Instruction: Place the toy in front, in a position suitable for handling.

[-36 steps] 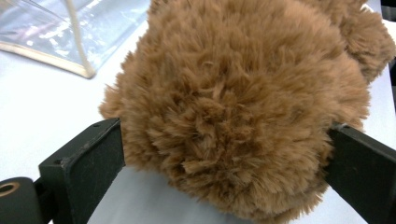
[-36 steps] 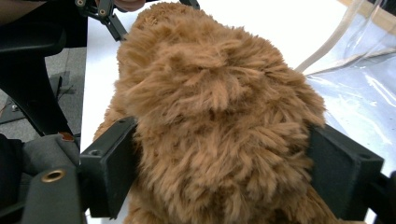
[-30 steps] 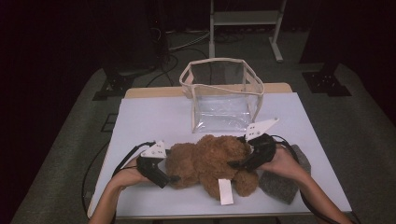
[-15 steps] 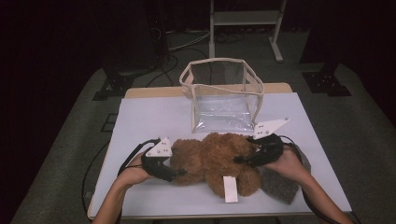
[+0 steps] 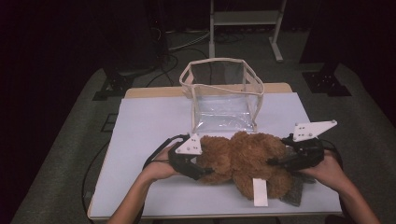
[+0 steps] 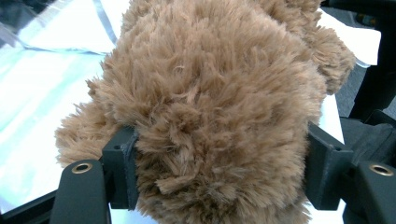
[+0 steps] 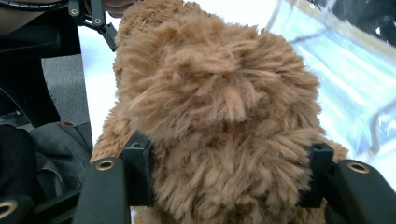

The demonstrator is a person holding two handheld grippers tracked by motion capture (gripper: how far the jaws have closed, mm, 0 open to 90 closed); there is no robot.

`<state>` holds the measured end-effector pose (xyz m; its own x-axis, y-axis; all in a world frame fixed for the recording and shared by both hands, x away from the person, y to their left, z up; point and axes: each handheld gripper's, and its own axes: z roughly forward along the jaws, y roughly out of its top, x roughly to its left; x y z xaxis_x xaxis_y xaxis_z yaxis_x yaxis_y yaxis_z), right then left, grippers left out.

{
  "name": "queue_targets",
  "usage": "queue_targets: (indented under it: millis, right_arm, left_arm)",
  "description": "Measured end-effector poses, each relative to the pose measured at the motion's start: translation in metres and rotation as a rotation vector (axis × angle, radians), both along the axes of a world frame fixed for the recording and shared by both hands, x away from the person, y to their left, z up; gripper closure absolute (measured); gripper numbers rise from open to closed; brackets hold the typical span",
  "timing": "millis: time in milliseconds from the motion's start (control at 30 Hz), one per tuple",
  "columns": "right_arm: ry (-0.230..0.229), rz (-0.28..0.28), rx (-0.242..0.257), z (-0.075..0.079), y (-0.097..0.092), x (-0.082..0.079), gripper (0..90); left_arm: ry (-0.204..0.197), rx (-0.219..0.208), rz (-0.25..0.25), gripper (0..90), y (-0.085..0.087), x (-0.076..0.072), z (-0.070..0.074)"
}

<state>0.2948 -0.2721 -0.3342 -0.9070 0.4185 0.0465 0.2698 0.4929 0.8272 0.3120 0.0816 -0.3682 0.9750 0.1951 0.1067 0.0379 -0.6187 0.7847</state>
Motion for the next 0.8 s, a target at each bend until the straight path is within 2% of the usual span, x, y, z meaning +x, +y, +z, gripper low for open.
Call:
queue_targets:
  millis: [100, 267, 467, 667, 800]
  right_arm:
    - [0.027, -0.009, 0.017, -0.010, -0.009, 0.001, 38.0]
    - [0.052, -0.004, 0.056, -0.020, -0.008, 0.008, 37.9]
    - [0.079, 0.032, 0.053, -0.034, 0.018, 0.019, 37.4]
    - [0.104, 0.075, 0.063, -0.048, 0.043, 0.025, 37.4]
    - [0.125, 0.091, 0.063, -0.060, 0.054, 0.027, 36.1]
  left_arm:
    - [0.011, 0.017, 0.007, 28.9, -0.005, 0.000, -0.003]
    - [0.008, 0.036, 0.032, 29.3, 0.003, -0.001, -0.002]
    - [-0.006, 0.075, 0.068, 29.6, 0.026, -0.007, 0.000]
    - [0.000, 0.110, 0.094, 29.9, 0.048, -0.014, 0.000]
    - [0.010, 0.110, 0.103, 29.8, 0.058, -0.017, -0.006]
